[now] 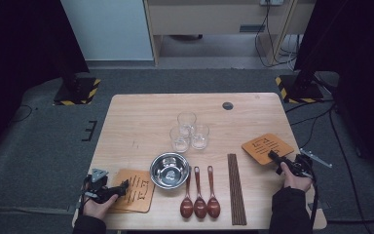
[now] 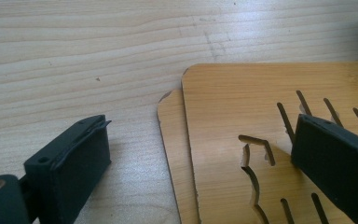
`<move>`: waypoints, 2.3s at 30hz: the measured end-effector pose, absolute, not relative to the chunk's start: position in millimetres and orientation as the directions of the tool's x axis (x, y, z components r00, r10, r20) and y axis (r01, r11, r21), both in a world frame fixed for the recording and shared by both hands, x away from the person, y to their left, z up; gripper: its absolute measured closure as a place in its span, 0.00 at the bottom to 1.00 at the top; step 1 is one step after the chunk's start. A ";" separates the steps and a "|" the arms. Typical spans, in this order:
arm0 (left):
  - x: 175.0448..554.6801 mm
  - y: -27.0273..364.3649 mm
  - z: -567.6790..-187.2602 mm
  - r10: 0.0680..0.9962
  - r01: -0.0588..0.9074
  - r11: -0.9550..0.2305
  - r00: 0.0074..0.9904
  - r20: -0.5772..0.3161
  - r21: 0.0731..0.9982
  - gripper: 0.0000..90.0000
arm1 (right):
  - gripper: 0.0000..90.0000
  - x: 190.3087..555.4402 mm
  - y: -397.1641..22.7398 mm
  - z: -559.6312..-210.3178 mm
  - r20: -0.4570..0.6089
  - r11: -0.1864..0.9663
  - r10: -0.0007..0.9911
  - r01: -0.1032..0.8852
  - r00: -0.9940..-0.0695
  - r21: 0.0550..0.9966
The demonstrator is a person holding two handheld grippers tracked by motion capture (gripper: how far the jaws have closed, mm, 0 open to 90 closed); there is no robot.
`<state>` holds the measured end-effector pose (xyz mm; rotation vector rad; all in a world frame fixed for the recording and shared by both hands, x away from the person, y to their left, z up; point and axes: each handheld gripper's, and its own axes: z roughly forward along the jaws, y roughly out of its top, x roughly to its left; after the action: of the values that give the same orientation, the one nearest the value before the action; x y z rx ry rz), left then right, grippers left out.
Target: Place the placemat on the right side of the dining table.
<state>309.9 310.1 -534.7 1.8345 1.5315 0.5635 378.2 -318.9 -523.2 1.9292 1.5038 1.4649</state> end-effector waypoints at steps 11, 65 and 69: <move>310.0 310.1 -534.7 0.972 0.681 -0.084 0.217 -0.091 0.727 0.04 | 0.51 379.9 -318.7 -527.1 0.529 -0.410 0.847 0.565 -0.056 0.716; 310.2 309.8 -534.7 0.972 0.682 -0.085 0.218 -0.091 0.726 0.03 | 0.41 362.4 -317.4 -522.1 0.241 -0.086 0.948 0.561 -0.208 0.823; 310.3 309.8 -534.7 0.971 0.682 -0.085 0.219 -0.092 0.726 0.03 | 0.42 369.4 -314.1 -520.6 0.236 -0.084 0.949 0.556 -0.207 0.827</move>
<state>310.3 309.8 -534.7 1.8368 1.5302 0.5606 369.4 -314.1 -520.6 1.6266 1.7652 1.2201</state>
